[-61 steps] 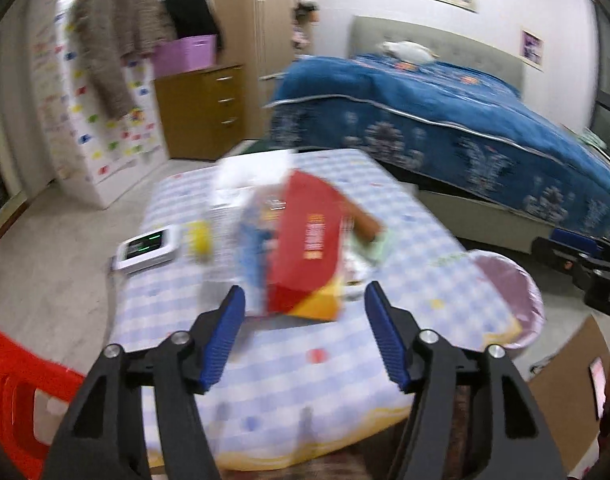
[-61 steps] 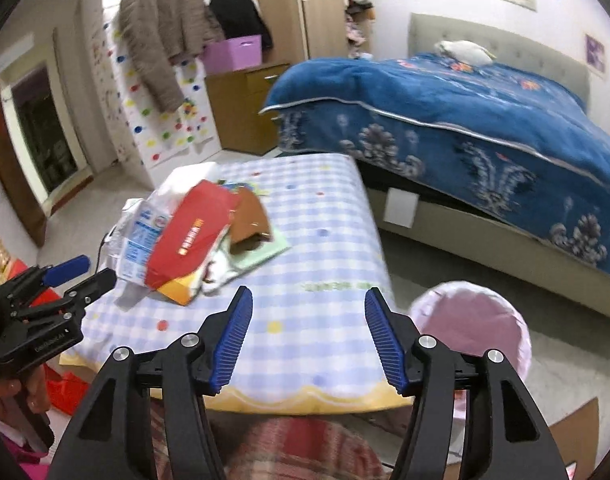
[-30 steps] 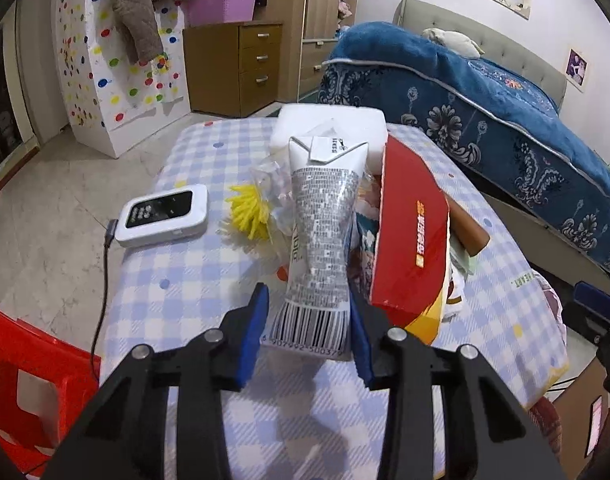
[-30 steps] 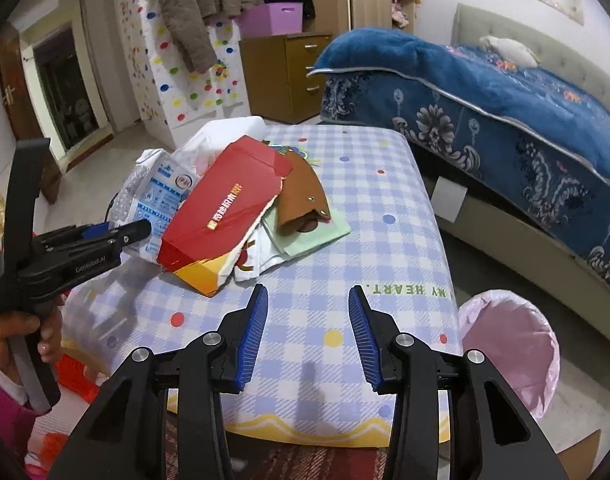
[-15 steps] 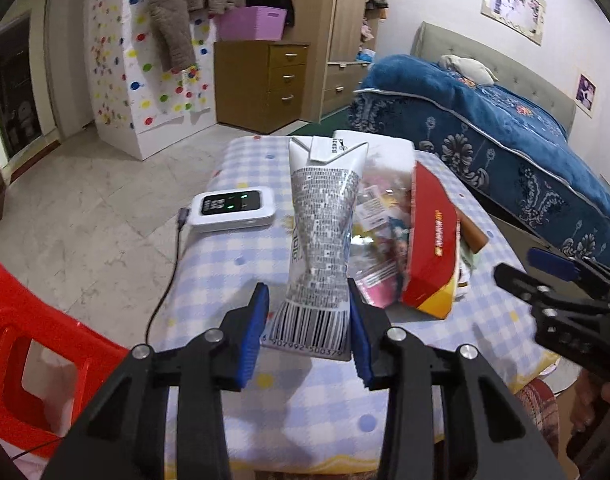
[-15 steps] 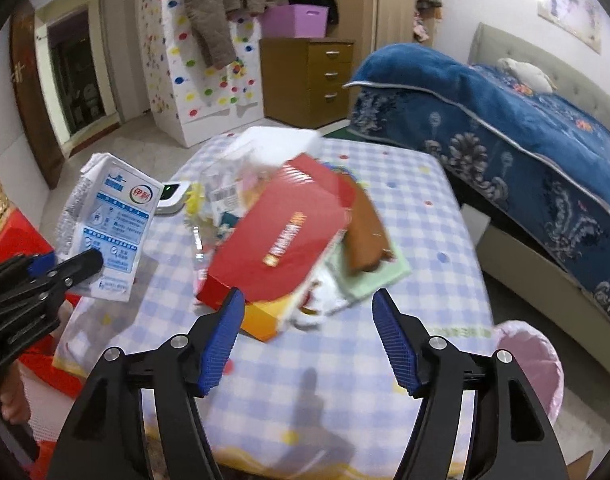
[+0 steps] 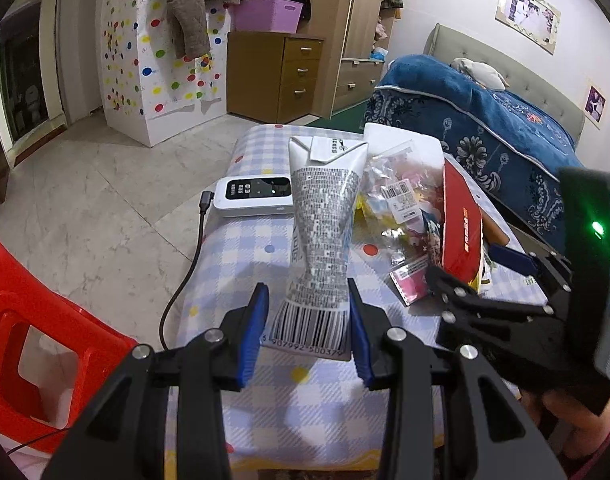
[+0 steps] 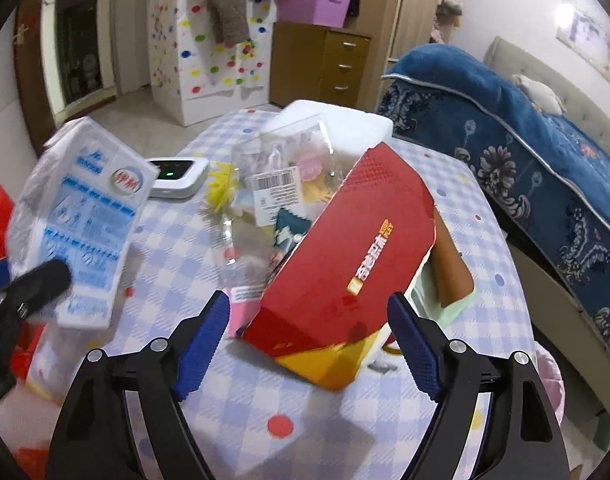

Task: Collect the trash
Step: 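Grasp the red box flap with the right gripper while the left gripper holds the white tube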

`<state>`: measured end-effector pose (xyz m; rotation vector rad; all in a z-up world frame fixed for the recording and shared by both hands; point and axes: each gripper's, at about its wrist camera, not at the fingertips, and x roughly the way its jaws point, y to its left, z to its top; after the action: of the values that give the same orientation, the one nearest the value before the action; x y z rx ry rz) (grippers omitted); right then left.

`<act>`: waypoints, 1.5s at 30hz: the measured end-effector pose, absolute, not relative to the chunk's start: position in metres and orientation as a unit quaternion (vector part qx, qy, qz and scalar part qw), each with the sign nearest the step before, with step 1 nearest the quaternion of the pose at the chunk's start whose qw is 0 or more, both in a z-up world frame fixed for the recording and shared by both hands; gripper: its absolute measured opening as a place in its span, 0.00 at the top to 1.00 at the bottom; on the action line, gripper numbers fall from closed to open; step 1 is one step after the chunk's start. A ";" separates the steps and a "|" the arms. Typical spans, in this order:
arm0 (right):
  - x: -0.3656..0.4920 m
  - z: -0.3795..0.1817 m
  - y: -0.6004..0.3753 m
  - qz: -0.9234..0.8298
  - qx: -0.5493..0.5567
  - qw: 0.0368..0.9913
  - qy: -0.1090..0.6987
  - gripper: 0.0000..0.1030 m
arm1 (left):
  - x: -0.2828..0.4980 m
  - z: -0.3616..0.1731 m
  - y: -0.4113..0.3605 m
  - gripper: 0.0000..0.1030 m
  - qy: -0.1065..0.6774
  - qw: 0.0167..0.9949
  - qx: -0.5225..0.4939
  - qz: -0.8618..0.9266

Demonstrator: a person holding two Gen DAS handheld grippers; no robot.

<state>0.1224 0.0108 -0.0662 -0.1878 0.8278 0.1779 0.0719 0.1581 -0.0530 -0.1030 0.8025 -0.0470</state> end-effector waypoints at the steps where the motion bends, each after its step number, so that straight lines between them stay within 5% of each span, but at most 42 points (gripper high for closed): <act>1: 0.125 -0.067 0.008 0.080 -0.087 0.907 0.405 0.25 | 0.072 -0.053 0.158 0.65 0.391 0.919 -0.050 -0.024; 9: 0.129 -0.075 -0.026 0.106 0.001 0.885 0.453 0.41 | 0.071 -0.053 0.150 0.65 0.391 0.918 -0.050 -0.035; 14: 0.118 -0.070 -0.036 0.112 0.013 0.886 0.451 0.68 | 0.068 -0.052 0.145 0.65 0.390 0.919 -0.045 -0.039; 23: 0.099 -0.048 -0.069 0.082 0.015 0.902 0.424 0.93 | 0.065 -0.046 0.135 0.65 0.385 0.921 -0.034 -0.045; 45: 0.113 -0.044 -0.107 0.084 0.003 0.906 0.415 0.93 | 0.069 -0.040 0.096 0.65 0.386 0.920 0.000 -0.067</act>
<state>0.1134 -0.1069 -0.0443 0.0057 0.8575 0.1739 0.0689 0.0964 -0.0397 0.0002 0.7927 -0.1385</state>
